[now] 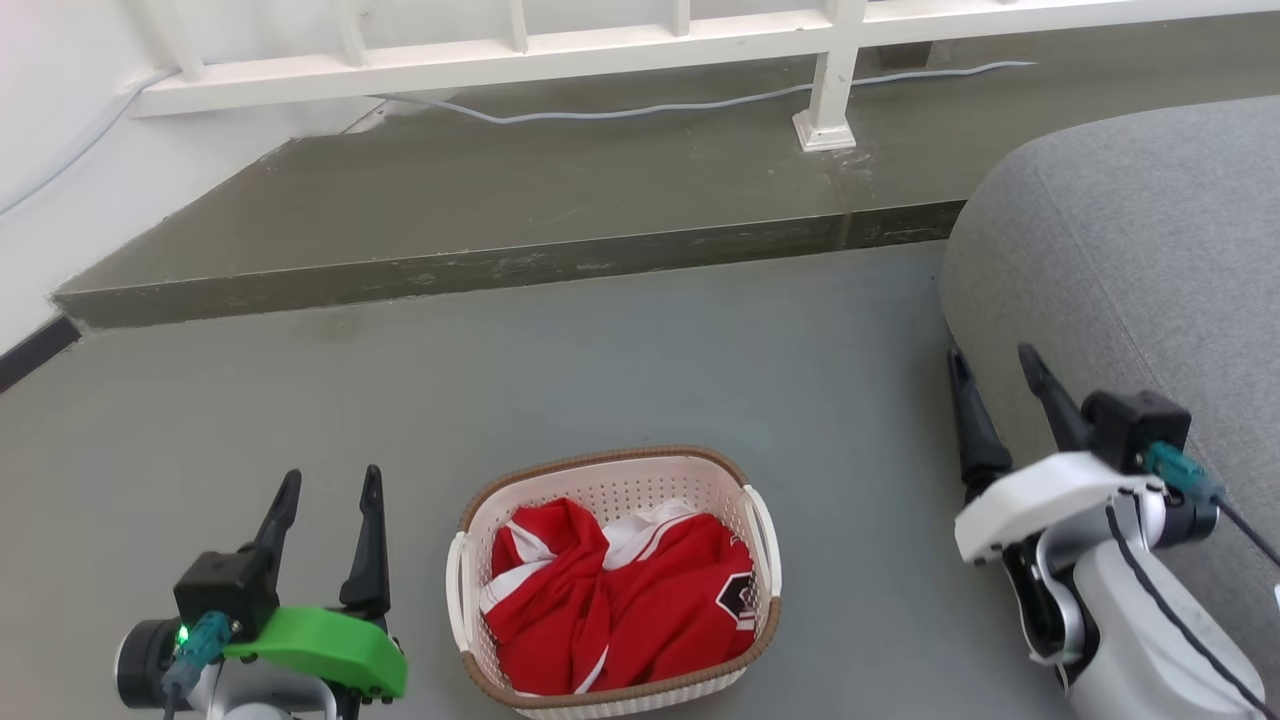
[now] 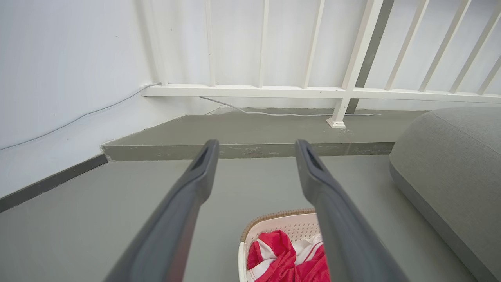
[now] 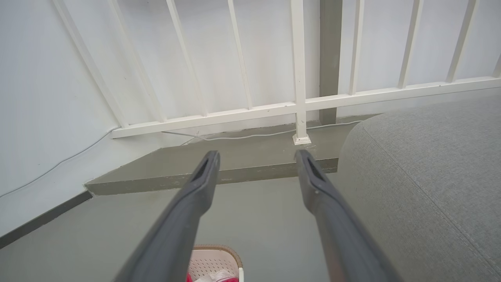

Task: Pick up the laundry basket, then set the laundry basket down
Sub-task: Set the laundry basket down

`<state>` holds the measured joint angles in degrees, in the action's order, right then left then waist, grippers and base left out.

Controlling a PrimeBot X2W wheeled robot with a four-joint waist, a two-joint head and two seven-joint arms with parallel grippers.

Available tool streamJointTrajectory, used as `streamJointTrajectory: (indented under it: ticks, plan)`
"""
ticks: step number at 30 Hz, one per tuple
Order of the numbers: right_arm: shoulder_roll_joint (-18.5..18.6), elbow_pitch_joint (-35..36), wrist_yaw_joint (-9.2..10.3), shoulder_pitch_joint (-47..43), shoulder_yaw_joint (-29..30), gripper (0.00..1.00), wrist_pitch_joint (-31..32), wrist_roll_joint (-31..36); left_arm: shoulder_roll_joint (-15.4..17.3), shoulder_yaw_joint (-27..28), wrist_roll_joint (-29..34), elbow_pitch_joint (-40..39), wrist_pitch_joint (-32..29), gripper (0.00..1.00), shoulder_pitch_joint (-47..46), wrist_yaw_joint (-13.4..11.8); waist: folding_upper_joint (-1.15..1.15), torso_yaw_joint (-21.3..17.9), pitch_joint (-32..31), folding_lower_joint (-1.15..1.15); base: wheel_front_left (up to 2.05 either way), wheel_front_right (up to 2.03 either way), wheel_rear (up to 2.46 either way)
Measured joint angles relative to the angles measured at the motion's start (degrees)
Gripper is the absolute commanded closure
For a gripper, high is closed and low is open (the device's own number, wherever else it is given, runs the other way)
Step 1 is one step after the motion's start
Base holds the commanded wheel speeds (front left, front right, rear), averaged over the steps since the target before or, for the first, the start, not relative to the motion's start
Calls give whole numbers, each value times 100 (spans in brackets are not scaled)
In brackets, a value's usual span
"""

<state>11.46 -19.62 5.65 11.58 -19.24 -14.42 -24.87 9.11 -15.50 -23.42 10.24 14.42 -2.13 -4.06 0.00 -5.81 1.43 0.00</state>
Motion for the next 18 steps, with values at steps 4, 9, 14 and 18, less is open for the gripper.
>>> streamJointTrajectory:
  ticks: [4, 9, 14, 18]
  plan:
    - [16, 30, 2, -198, -10, 0, 0, 23, 1, -12, 2, -67, 0, 0, 119, -9, 0, -4, -12, 0, 0, 0, 0]
    - [18, 142, 34, -337, -24, 0, 0, 78, 0, 41, 2, -175, 0, 0, 260, -62, 0, 10, -22, 0, 0, 0, 0]
    - [18, 215, 46, -418, -33, 0, 0, 87, -1, 69, 2, -276, 0, 0, 316, -101, 0, 24, -19, 0, 0, 0, 0]
    - [18, 274, 51, -465, -35, 0, 0, 124, -1, 94, 2, -353, -2, 0, 376, -120, 0, 31, -12, 0, 0, 0, 0]
